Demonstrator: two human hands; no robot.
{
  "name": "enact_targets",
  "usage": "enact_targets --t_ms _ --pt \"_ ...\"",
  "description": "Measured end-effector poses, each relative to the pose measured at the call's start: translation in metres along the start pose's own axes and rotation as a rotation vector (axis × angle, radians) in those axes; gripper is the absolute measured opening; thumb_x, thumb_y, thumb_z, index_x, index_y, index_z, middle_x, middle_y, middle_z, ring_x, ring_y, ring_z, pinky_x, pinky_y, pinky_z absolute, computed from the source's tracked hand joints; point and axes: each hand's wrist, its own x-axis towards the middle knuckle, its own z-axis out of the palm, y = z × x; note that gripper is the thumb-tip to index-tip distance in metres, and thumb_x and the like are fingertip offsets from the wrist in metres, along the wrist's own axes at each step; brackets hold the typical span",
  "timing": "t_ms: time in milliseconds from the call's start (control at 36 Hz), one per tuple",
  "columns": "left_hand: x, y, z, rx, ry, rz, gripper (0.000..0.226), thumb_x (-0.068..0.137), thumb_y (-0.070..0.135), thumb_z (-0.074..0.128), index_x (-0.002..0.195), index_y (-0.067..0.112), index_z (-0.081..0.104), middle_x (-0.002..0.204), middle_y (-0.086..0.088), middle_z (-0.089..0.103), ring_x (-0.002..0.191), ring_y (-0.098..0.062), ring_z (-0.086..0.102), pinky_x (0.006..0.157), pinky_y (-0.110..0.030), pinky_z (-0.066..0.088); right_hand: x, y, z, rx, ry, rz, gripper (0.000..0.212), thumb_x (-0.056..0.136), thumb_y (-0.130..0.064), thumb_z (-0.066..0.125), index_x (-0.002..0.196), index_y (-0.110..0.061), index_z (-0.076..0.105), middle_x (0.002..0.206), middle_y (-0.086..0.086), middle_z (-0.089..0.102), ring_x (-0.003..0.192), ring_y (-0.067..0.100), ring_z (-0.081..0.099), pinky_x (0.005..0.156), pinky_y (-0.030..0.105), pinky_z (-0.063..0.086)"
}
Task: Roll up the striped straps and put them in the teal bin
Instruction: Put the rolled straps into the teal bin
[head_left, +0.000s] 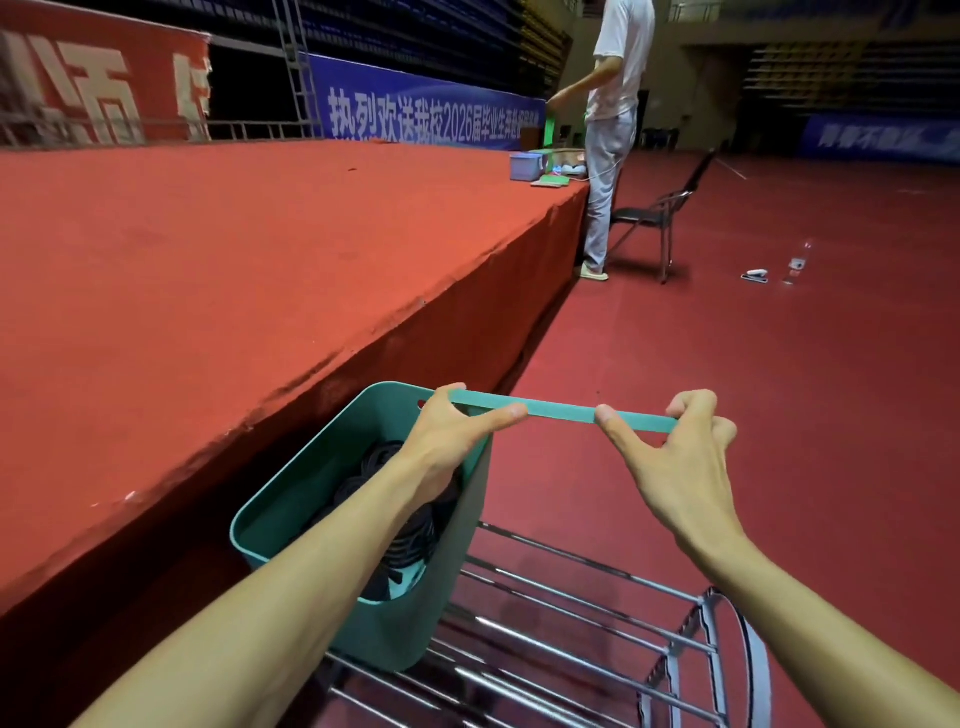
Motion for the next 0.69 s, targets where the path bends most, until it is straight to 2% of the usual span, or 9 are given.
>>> enact_targets --t_ms 83,139,194,250,306,361,444,583,694 --pt "-0.008 0.005 -0.015 -0.008 -0.027 0.014 0.133 0.036 0.058 0.088 0.15 0.012 0.035 0.138 -0.005 0.053 0.128 -0.02 0.05 0.114 -0.036 0.034 -0.012 0.0 0.006 0.008 0.023 -0.051 0.057 0.078 -0.048 0.077 0.101 -0.015 0.037 0.11 0.004 0.035 0.099 0.018 0.038 0.06 0.025 0.03" --pt "-0.012 0.004 -0.029 -0.003 -0.045 0.003 0.132 0.036 0.056 0.091 0.148 0.01 0.038 0.133 -0.005 0.06 0.124 -0.021 0.056 0.114 -0.037 0.036 -0.018 0.001 0.013 0.022 0.032 -0.087 0.056 0.075 -0.045 0.08 0.097 -0.015 0.038 0.109 0.005 0.038 0.096 0.01 0.033 0.061 0.025 0.029" --pt "-0.017 0.0 -0.043 0.01 -0.084 -0.004 0.106 0.047 0.043 0.097 0.136 0.004 0.053 0.12 -0.006 0.07 0.113 -0.02 0.065 0.107 -0.037 0.045 -0.025 0.001 0.022 0.036 0.031 -0.097 0.057 0.072 -0.046 0.083 0.094 -0.016 0.04 0.109 0.005 0.04 0.09 0.006 0.031 0.068 0.024 0.029" --pt "-0.02 -0.005 -0.057 0.031 -0.104 0.025 0.06 0.063 0.015 0.093 0.115 0.004 0.065 0.1 -0.001 0.076 0.092 -0.014 0.071 0.089 -0.028 0.051 -0.033 0.0 0.031 0.055 0.025 -0.101 0.057 0.068 -0.045 0.085 0.089 -0.017 0.041 0.107 0.004 0.041 0.087 0.006 0.033 0.07 0.023 0.031" --pt "-0.024 -0.009 -0.073 0.054 -0.1 0.048 0.047 0.061 0.005 0.09 0.102 0.009 0.067 0.087 0.005 0.074 0.079 -0.01 0.067 0.075 -0.019 0.051 -0.042 0.0 0.043 0.085 0.027 -0.135 0.056 0.065 -0.041 0.088 0.083 -0.019 0.04 0.103 0.005 0.042 0.086 0.002 0.035 0.068 0.017 0.032" --pt "-0.028 -0.013 -0.089 0.074 -0.084 0.046 0.061 0.049 0.016 0.096 0.102 0.015 0.066 0.091 0.005 0.072 0.08 -0.01 0.065 0.077 -0.018 0.051 -0.05 0.001 0.056 0.114 0.034 -0.17 0.056 0.061 -0.038 0.09 0.077 -0.021 0.039 0.1 0.008 0.045 0.092 -0.008 0.038 0.072 0.007 0.034" --pt "-0.032 -0.02 -0.115 0.183 -0.064 0.024 0.102 0.033 0.04 0.096 0.125 0.016 0.06 0.111 0.002 0.071 0.093 -0.01 0.067 0.086 -0.023 0.051 -0.063 0.003 0.08 0.169 0.038 -0.194 0.056 0.058 -0.035 0.092 0.074 -0.019 0.04 0.097 0.008 0.046 0.095 -0.006 0.04 0.075 0.006 0.035" --pt "-0.041 -0.03 -0.151 0.311 -0.031 0.005 0.109 0.032 0.033 0.092 0.134 0.024 0.053 0.117 0.008 0.064 0.104 -0.007 0.061 0.08 -0.012 0.045 -0.085 0.004 0.118 0.234 0.024 -0.232 0.056 0.054 -0.031 0.096 0.071 -0.017 0.044 0.095 0.001 0.043 0.093 0.003 0.045 0.075 0.013 0.037" --pt "-0.047 -0.042 -0.174 0.473 -0.026 -0.001 0.133 0.026 0.049 0.087 0.148 0.02 0.041 0.137 0.008 0.051 0.125 -0.011 0.048 0.102 -0.023 0.035 -0.101 0.007 0.142 0.262 -0.018 -0.261 0.056 0.052 -0.028 0.096 0.067 -0.018 0.043 0.096 0.002 0.042 0.097 0.002 0.044 0.076 0.011 0.038"
